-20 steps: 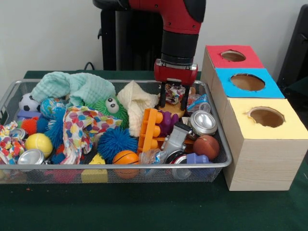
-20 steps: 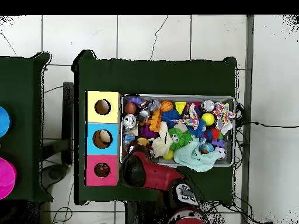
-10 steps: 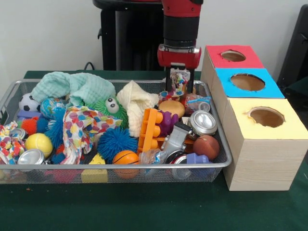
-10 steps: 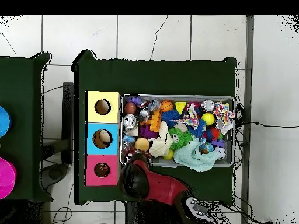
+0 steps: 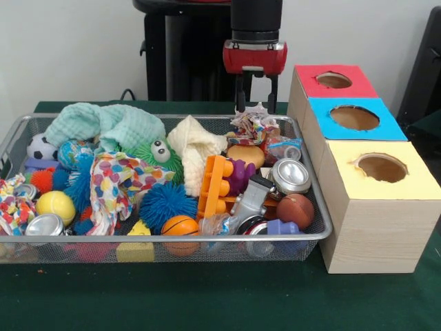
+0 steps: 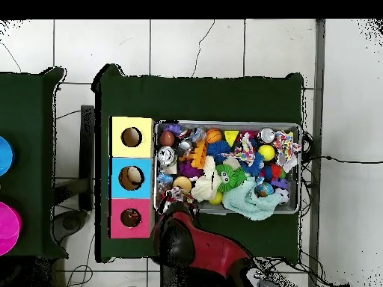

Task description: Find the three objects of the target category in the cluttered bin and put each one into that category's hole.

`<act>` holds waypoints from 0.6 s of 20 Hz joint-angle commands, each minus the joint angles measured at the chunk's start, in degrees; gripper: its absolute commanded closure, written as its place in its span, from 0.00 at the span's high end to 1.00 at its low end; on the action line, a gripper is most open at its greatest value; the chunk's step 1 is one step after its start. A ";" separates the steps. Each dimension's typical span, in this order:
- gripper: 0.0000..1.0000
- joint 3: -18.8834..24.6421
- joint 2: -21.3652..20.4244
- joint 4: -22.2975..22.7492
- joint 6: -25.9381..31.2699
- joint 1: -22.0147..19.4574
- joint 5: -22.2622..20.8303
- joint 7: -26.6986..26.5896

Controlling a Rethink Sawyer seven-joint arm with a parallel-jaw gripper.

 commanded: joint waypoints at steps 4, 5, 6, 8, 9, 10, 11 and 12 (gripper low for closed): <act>1.00 4.03 14.24 -4.52 -11.15 0.26 -2.07 14.78; 1.00 3.57 16.43 -5.00 -11.96 0.64 -1.71 14.95; 1.00 3.43 18.33 -5.67 -11.79 0.66 -1.59 14.44; 1.00 3.60 22.05 -6.85 -9.55 0.21 -0.85 13.21; 1.00 3.45 23.23 -7.04 -7.85 0.37 -0.29 12.34; 1.00 3.01 24.34 -7.45 -7.04 0.63 -0.03 11.58; 1.00 2.58 25.44 -7.86 -6.23 0.89 0.23 10.81; 1.00 2.49 26.71 -8.03 -5.70 0.84 0.72 10.88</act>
